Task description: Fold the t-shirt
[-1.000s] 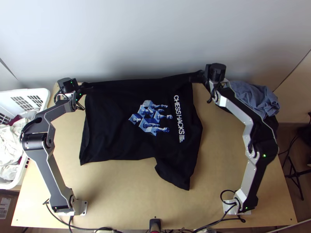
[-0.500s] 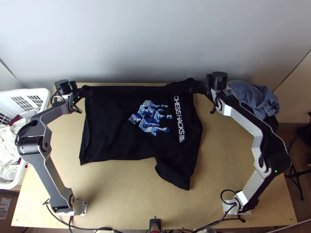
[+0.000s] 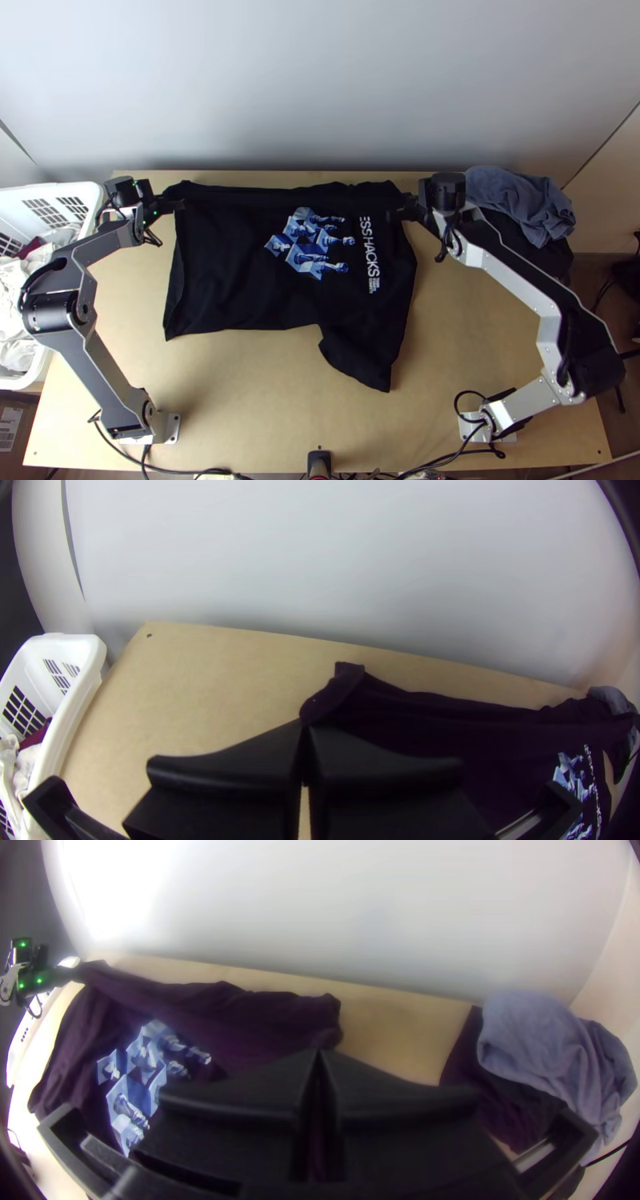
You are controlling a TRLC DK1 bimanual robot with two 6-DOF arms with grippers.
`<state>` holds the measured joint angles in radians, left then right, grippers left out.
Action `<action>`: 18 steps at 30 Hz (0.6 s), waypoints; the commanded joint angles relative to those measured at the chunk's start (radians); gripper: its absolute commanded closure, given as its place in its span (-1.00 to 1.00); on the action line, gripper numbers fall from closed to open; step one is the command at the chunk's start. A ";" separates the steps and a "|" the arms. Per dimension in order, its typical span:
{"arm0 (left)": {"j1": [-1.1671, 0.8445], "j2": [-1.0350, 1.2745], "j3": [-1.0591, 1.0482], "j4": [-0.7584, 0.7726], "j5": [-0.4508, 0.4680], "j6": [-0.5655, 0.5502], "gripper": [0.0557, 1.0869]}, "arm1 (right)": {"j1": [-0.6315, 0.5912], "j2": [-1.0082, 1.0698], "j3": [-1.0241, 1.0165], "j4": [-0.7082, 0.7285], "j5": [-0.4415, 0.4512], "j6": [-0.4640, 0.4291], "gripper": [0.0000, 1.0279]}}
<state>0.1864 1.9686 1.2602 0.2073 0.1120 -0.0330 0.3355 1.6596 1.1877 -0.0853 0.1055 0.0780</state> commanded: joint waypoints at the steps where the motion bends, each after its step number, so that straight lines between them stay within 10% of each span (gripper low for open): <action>1: 0.005 -0.043 -0.068 0.009 0.002 0.005 0.92 | 0.019 -0.092 -0.086 -0.033 0.000 0.011 0.95; 18: -0.010 -0.100 -0.209 0.072 0.003 0.042 0.89 | 0.042 -0.100 -0.298 0.102 -0.003 0.028 0.95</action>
<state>0.1822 1.8725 1.0821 0.2607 0.1154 -0.0063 0.3752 1.5429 0.9802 -0.1020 0.1047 0.0963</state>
